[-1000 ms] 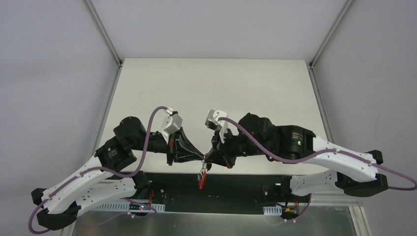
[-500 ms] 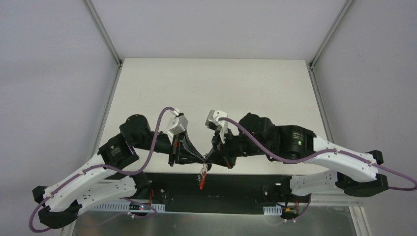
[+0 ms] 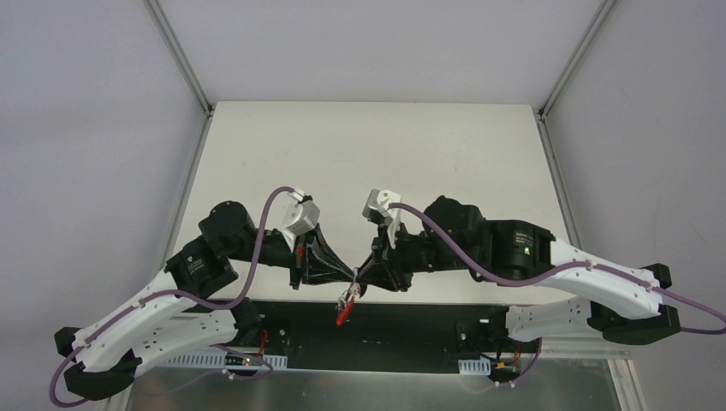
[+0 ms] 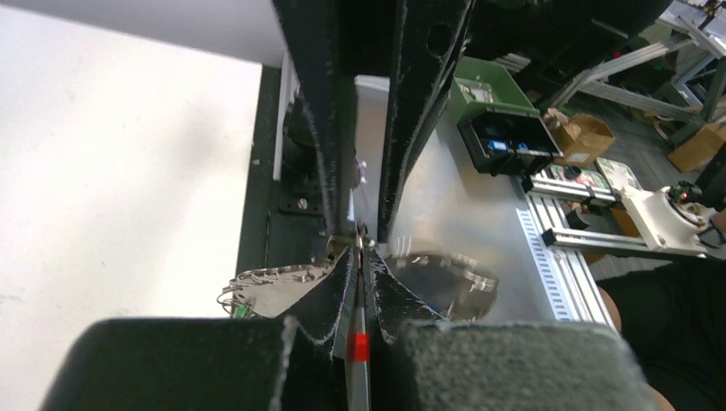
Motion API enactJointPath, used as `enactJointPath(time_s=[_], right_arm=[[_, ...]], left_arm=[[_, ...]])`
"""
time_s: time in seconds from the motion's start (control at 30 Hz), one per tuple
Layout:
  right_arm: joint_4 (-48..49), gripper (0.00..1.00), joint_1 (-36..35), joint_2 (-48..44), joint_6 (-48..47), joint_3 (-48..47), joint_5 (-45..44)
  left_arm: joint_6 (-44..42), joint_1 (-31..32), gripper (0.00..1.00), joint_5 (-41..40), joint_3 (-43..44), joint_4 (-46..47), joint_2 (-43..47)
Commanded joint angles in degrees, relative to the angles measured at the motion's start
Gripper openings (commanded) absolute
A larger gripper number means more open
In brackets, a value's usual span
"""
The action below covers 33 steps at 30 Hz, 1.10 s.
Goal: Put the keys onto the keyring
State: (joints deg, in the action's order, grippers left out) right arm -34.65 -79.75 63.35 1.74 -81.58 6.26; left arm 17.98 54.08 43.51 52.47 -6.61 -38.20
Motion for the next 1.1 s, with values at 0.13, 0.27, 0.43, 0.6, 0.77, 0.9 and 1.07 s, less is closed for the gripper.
enactJointPath(time_s=[0.13,0.27,0.43,0.6,0.77,0.9,1.07], right_arm=[[10.26,0.42,-0.01,-7.53,-3.78,5.69,-0.32],[12.00,0.43,-0.08,-8.27,-5.25,6.35,-1.56],[13.26,0.43,-0.51,-7.44,-8.15,6.45,-1.10],[15.13,0.43,-0.84,-7.19,-11.41,7.79,-1.01],[17.82,0.43,-1.02,-8.03,-14.59,10.38,-2.10],[16.76,0.43,-1.09,-8.87,-16.29,11.05,-2.70],[16.59,0.42,-1.17,-10.22,-16.83,11.72,-0.92]], left_arm=[[0.87,0.59,0.00,-2.14,-1.56,13.98,3.37],[1.54,0.59,0.00,-2.34,-2.58,17.01,3.83],[2.13,0.58,0.00,-2.42,-3.12,18.58,3.69],[2.54,0.58,0.00,-2.12,-3.07,18.93,3.79],[3.02,0.58,0.00,-1.64,-3.31,19.27,4.05],[3.03,0.63,0.00,-1.44,-3.41,19.27,4.52],[3.03,0.57,0.00,-1.04,-3.36,19.09,4.55]])
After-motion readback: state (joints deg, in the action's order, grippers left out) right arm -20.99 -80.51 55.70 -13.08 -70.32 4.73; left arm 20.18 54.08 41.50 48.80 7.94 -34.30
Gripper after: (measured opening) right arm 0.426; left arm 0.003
